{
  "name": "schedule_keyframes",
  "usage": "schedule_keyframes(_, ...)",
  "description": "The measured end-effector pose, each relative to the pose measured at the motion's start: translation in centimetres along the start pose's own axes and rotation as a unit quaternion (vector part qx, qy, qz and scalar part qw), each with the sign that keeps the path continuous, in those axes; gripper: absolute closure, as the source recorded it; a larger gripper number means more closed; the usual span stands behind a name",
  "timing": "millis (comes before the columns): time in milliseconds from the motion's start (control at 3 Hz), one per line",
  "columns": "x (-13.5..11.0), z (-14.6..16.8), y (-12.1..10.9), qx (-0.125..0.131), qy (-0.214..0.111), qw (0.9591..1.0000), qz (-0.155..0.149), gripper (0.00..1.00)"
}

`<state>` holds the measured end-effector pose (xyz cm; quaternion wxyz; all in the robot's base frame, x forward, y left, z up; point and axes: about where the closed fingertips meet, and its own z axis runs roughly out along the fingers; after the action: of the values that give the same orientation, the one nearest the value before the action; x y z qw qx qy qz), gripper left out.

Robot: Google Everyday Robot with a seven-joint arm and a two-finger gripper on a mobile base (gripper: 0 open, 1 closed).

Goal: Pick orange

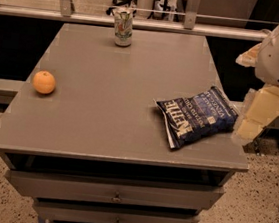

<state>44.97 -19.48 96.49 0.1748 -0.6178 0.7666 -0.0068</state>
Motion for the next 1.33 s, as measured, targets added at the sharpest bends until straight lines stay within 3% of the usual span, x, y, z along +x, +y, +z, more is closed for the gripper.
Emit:
schedule_keyframes(333,-4.9,4.5,-0.4,-0.031,-0.053,0.9977,-0.027,0.00)
schedule_keyframes(667,-11.1,8.3,-0.8,-0.049,-0.114,0.9908,-0.055,0.00)
schedule_keyframes(1000,-13.2,9.2,-1.2,-0.044,-0.135,0.9880,-0.061,0.00)
schedule_keyframes(1333,-13.2,9.2,-1.2,-0.044,-0.135,0.9880,-0.061,0.00)
